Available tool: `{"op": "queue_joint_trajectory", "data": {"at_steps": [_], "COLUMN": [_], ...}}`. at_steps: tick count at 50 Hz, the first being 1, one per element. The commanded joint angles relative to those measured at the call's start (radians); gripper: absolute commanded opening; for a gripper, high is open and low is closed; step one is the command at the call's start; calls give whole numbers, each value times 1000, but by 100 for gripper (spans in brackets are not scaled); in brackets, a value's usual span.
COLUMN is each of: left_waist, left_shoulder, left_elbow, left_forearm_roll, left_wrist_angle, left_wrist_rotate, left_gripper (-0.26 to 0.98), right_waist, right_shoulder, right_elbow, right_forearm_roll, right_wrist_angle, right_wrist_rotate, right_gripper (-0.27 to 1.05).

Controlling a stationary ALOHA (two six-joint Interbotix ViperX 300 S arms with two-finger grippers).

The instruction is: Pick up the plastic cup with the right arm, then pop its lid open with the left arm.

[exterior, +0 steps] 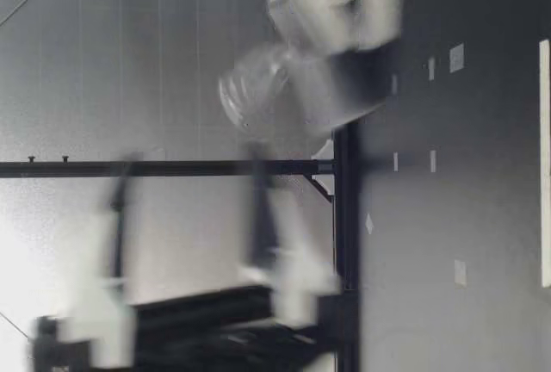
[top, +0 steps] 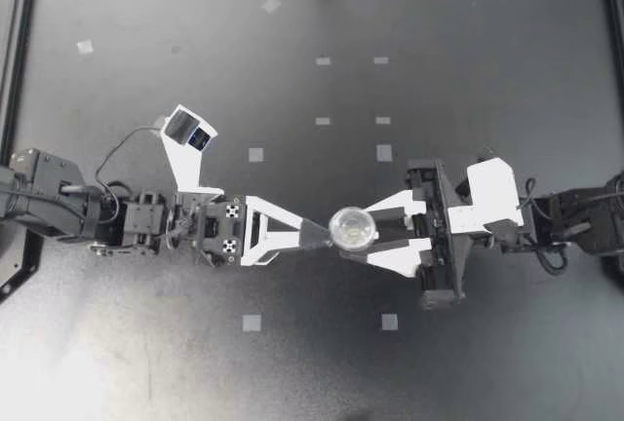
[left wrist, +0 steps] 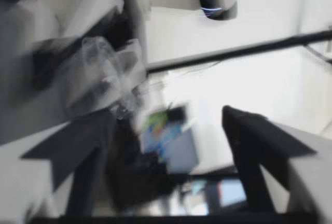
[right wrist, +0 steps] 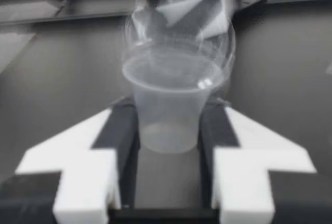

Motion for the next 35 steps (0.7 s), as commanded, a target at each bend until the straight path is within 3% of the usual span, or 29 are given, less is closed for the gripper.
{"op": "queue_joint_trajectory", "data": {"at_steps": [1,12,35], "left_waist": [23,35,32], "left_shoulder": [-46,-61,-91], "left_elbow": [-17,-2,11], "left_forearm_roll": [0,2,5], "left_wrist_angle": [-20,-8,155], "left_wrist_rotate": [37,230,1104], "left_gripper": [75,75,75], "right_waist": [20,49,60], "right_shoulder": [-20,-63,-290], "right_elbow": [-3,0,14], "right_forearm_roll": [0,-2,3], "right_wrist_angle": [-2,8,9], "right_wrist_rotate": [11,49,-95], "right_gripper": [32,32,32]}}
